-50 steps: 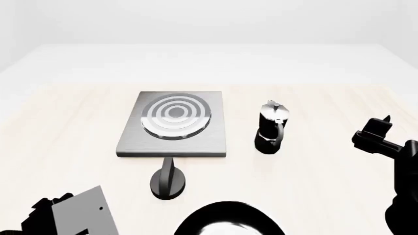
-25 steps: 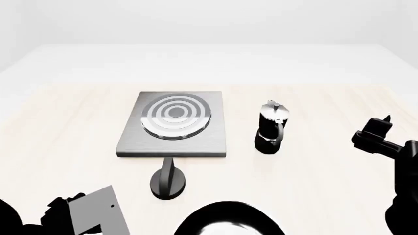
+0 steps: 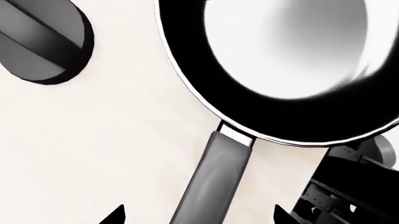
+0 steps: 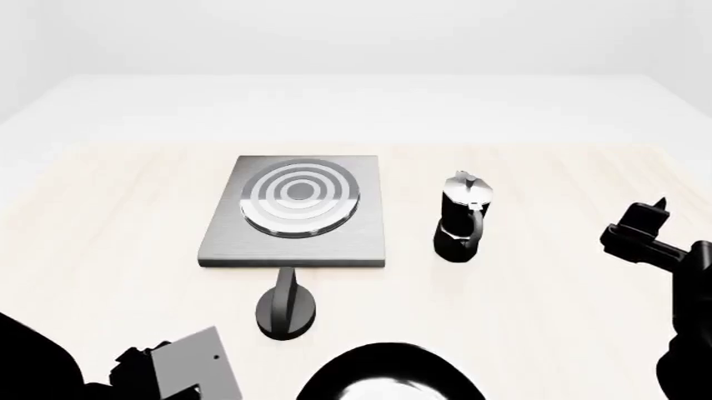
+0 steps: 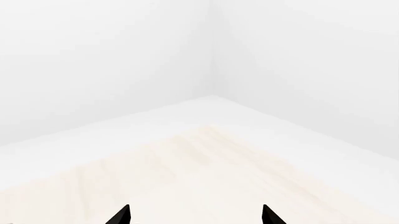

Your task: Turn on the stove and put the frying pan on it.

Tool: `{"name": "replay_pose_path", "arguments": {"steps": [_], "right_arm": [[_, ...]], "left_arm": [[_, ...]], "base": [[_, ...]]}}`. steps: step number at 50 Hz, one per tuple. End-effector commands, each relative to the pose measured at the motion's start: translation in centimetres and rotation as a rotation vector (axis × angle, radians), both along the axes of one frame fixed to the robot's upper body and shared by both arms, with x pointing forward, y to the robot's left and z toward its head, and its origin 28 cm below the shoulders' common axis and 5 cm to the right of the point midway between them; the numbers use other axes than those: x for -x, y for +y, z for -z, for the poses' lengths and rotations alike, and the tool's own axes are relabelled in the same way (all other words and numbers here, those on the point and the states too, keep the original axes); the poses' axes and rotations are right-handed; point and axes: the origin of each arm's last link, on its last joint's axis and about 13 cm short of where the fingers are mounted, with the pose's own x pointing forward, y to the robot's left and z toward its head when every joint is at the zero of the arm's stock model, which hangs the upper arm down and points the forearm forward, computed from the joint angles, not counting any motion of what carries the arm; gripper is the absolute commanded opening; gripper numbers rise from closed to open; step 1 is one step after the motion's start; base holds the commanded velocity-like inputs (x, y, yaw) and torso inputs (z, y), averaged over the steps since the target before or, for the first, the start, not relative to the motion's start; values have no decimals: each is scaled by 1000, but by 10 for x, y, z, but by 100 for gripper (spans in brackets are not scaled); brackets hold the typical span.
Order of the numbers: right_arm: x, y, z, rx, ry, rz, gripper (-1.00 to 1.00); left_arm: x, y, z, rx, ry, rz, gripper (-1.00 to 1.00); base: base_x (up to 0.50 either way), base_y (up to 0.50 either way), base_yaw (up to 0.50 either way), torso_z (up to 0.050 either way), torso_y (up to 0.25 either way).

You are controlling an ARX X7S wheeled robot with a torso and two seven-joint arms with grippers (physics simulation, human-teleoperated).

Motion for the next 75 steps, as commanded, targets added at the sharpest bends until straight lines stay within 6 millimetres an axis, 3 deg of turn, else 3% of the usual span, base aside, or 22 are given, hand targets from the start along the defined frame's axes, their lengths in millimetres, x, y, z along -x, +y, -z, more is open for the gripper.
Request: {"name": "replay_pose_path", "arguments": {"steps": [1, 21, 39, 40, 58, 62, 63, 69, 75], "right_arm": [[0, 0, -1, 2, -6, 0, 100], [2, 0, -2, 3, -14, 2, 100], [2, 0, -1, -1, -15, -1, 100], [2, 0, -1, -1, -15, 0, 100], [3, 0, -7, 4, -38, 7, 100], [3, -1, -5, 0, -38, 10, 100], [2, -1, -2, -5, -33, 13, 100], [-1, 1, -4, -2, -31, 4, 100], [0, 2, -5, -1, -37, -1, 100]], "left_arm": [[-7, 0, 15, 12, 33, 4, 100], [-10, 6, 60, 26, 160, -32, 100], [-12, 8, 72, 24, 194, -63, 100], [-11, 8, 71, 20, 188, -57, -100], [-12, 8, 58, 9, 129, -42, -100], [-16, 0, 37, 97, -16, -21, -100], [-19, -5, 20, 171, -121, -28, -100], [-14, -22, -24, 283, -306, 65, -100], [-14, -21, -44, 299, -375, 34, -100]], "base": [[0, 0, 0, 0, 0], [0, 0, 0, 0, 0], [0, 0, 0, 0, 0], [0, 0, 0, 0, 0], [0, 0, 0, 0, 0], [0, 0, 0, 0, 0], [0, 0, 0, 0, 0], [2, 0, 0, 0, 0], [0, 0, 0, 0, 0]]}}
